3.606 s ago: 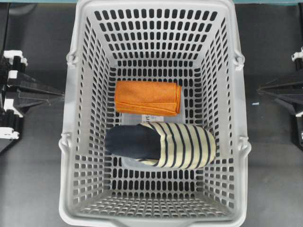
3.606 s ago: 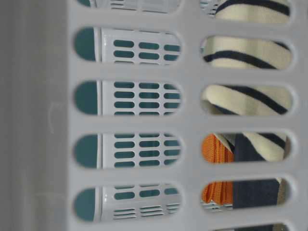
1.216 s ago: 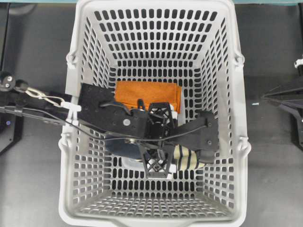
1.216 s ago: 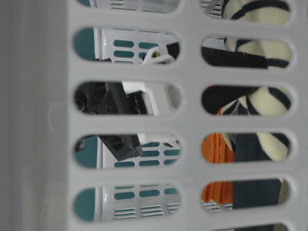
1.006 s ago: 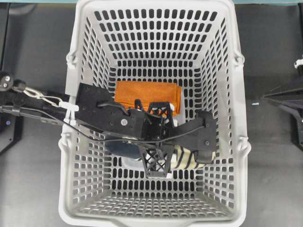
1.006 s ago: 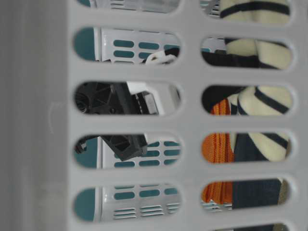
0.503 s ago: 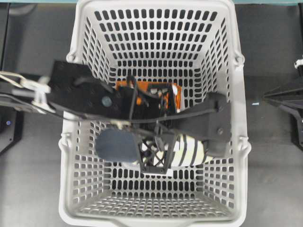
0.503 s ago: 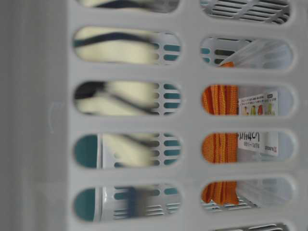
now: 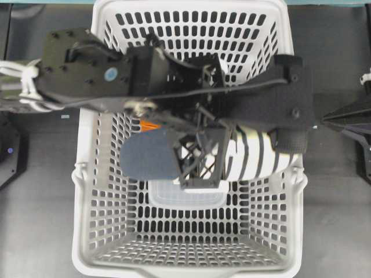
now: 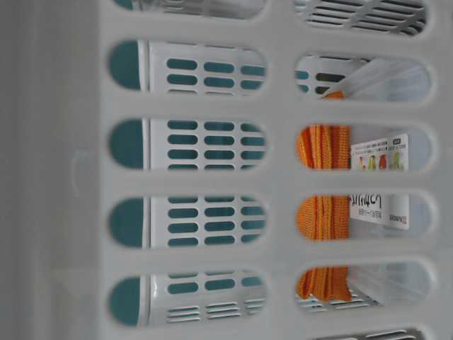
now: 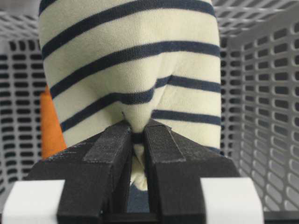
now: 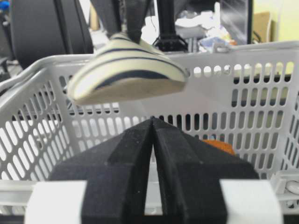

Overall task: Pick up the slipper from the shopping basket with the left arm.
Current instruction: 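Close the left gripper on the slipper's striped upper, then lift the gripped slipper upward out of the basket with the left gripper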

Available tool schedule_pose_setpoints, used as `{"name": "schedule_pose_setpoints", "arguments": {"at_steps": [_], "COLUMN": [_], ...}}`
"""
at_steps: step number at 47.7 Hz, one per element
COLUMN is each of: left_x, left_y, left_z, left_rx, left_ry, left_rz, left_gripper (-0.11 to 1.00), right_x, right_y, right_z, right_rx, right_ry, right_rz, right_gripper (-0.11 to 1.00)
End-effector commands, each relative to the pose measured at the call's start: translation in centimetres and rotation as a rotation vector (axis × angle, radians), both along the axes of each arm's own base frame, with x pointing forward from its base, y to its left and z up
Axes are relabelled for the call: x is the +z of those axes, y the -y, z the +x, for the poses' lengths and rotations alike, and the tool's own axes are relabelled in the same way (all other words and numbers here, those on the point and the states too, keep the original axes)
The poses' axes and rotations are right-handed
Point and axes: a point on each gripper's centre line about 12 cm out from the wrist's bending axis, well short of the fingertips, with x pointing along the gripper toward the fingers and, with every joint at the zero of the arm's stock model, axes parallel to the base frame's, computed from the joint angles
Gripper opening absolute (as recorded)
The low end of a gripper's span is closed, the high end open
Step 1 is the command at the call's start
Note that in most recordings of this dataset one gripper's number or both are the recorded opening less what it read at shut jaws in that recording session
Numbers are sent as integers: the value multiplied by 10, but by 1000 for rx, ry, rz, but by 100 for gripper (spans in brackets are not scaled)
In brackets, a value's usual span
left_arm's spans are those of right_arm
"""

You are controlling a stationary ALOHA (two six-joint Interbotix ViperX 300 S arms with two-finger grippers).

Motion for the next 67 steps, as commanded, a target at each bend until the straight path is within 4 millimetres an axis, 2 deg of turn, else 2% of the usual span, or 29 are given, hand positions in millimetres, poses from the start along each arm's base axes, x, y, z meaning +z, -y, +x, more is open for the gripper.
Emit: {"name": "schedule_pose_setpoints", "arguments": {"at_steps": [1, 67], "left_x": [19, 12], "left_y": [0, -2], "left_z": [-8, -9], "left_rx": [2, 8], "left_ry": [40, -9], "left_rz": [-2, 3], "left_gripper": [6, 6], "right_x": [3, 2], "right_y": [-1, -1], "right_z": [1, 0], "right_rx": [5, 6], "right_ry": [6, -2], "right_rz": [6, 6], "right_gripper": [-2, -2]}}
